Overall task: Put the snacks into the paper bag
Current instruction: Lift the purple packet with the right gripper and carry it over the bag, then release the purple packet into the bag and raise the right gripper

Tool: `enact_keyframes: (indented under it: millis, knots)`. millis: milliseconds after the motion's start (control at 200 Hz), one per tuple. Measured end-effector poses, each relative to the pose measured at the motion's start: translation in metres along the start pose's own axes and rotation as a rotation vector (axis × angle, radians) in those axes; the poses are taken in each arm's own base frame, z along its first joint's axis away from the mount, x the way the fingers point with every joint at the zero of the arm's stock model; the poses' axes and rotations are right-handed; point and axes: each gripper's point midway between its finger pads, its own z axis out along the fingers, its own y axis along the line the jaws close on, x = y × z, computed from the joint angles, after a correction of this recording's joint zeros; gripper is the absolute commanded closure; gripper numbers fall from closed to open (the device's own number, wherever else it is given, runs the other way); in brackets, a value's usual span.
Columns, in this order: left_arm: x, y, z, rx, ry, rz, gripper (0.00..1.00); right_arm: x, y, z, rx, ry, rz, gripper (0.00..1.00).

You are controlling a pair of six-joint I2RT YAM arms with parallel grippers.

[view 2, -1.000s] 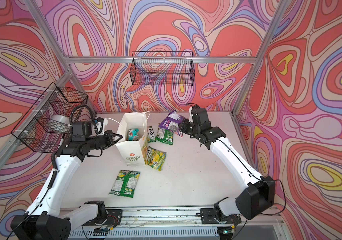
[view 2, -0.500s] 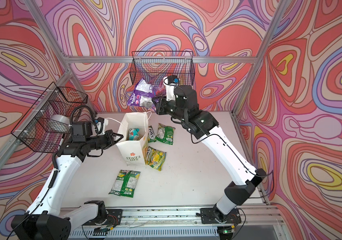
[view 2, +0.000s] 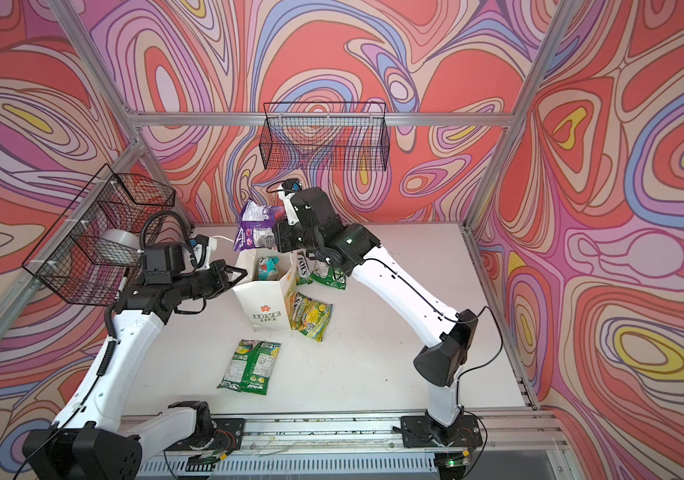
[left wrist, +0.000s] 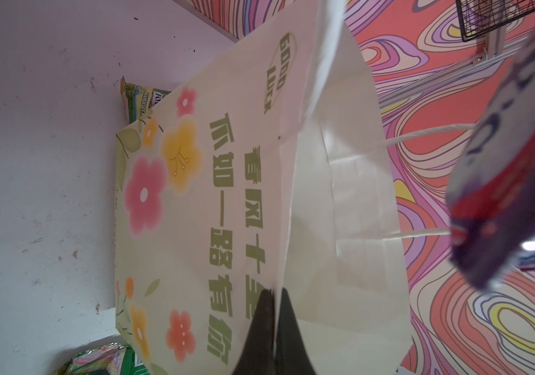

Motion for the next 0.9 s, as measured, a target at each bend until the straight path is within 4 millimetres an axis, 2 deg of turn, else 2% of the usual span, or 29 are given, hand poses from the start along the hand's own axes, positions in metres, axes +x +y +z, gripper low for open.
enact_keyframes:
  millis: [325,766,901]
  knots:
    - [0.000,0.000,0.000,0.001,0.001,0.000,1.00,0.017,-0.016,0.005,0.092,0.048,0.001,1.00]
    - [0.000,0.001,0.000,-0.003,-0.001,0.000,1.00,0.060,-0.027,0.008,0.237,0.178,-0.044,1.00]
    - [0.000,0.001,0.000,-0.003,-0.001,-0.001,1.00,0.067,-0.030,0.009,0.281,0.196,-0.063,1.00]
